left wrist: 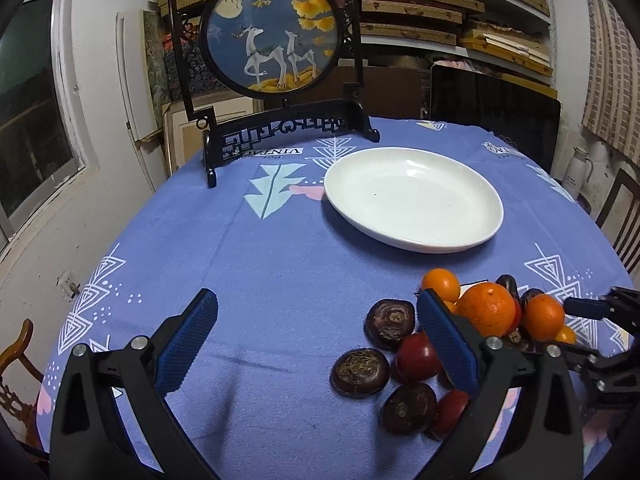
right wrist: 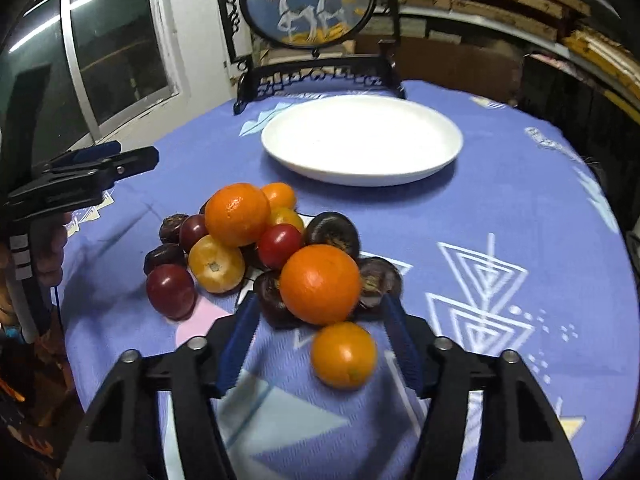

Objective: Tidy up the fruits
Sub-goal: 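Move both tools toward the fruit pile beside the white plate, then grasp a large orange with the right tool while the left tool grasps another orange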

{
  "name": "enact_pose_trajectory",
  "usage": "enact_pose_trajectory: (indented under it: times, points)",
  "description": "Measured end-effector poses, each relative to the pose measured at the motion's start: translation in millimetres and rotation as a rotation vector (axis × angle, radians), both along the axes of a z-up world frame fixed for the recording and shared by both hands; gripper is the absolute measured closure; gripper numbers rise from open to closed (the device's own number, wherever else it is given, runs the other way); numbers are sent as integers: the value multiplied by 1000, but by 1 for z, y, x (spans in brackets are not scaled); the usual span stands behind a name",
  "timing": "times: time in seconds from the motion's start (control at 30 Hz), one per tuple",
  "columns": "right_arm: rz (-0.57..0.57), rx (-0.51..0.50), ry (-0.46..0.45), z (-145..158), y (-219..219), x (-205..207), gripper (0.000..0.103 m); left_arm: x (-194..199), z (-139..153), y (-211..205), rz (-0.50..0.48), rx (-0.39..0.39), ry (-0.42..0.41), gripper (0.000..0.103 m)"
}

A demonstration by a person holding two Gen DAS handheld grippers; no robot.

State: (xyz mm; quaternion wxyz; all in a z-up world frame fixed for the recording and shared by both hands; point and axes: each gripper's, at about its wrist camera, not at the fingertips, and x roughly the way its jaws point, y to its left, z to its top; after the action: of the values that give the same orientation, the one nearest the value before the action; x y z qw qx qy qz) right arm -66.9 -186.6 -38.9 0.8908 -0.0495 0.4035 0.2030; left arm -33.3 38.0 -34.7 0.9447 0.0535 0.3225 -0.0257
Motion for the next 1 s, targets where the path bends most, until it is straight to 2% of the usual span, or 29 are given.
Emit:
enact_pose_trajectory:
  times: [0.03,0.1,0.13,0.23,0.33,0.43,0.6,0.67,0.73,0.77,0.93,1.0]
  points:
    - [7,5,16,-3,2,5,45,1,-1,-1,-9,3,4,5]
    - [20,34,40,-7,4,13,55,3,-3,-4,-23,1,15,5]
    - [20,31,22,-7,5,13,59,4,-3,-6,-34,-3,22,5]
    - [39,55,38,-6,2,12,59,7,-6,-23,-93,-15,46,5]
    - [21,86,44,-2,-9,8,59,8,-13,-53,-204,-14,81,5]
    - [-9,122,54,1,-21,8,59,12,-22,-74,-249,16,96,5]
    - [-32,131,56,3,-32,6,59,23,-34,-90,-281,18,147,5]
    - [-38,145,58,3,-35,6,59,27,-37,-93,-291,10,172,19]
    - [-46,147,57,0,-36,6,59,31,-39,-95,-344,-52,212,52]
    - [-48,148,54,-1,-37,6,59,30,-39,-96,-358,-70,224,58]
    - [-44,147,48,0,-35,1,59,23,-36,-97,-345,-38,213,58]
    - [-34,142,36,3,-31,-1,59,15,-30,-95,-311,11,166,58]
